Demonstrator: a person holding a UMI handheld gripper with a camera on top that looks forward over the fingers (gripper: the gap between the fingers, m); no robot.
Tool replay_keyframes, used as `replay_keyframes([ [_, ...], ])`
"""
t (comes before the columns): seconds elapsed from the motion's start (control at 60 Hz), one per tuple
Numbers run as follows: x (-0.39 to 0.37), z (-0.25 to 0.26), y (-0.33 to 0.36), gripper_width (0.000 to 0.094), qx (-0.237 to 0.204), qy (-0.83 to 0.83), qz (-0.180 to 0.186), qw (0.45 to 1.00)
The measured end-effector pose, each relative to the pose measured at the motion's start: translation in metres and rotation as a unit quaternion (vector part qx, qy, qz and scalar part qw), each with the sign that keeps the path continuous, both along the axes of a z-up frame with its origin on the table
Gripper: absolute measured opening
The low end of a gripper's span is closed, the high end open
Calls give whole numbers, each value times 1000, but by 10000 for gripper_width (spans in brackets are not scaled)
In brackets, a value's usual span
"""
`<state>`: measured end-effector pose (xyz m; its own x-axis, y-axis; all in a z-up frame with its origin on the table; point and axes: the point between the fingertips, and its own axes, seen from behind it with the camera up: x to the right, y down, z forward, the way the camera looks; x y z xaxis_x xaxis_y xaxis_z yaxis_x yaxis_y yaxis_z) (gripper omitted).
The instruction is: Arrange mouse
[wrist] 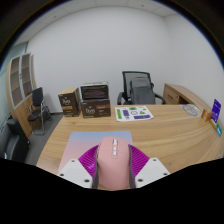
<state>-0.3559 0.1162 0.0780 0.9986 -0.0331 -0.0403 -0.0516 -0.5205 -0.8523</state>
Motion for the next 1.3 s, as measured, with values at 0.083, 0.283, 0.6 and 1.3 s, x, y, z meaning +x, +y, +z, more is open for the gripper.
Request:
replay_keyframes([
  [0.083, -25, -17, 46, 413, -21, 9, 6, 1000],
  [0.283, -52, -64, 90, 413, -68, -14, 26, 997],
  [0.6, -49, -90, 83, 561, -111, -40, 49, 992],
  [1.3, 38, 54, -260, 835, -9, 57, 60, 997],
])
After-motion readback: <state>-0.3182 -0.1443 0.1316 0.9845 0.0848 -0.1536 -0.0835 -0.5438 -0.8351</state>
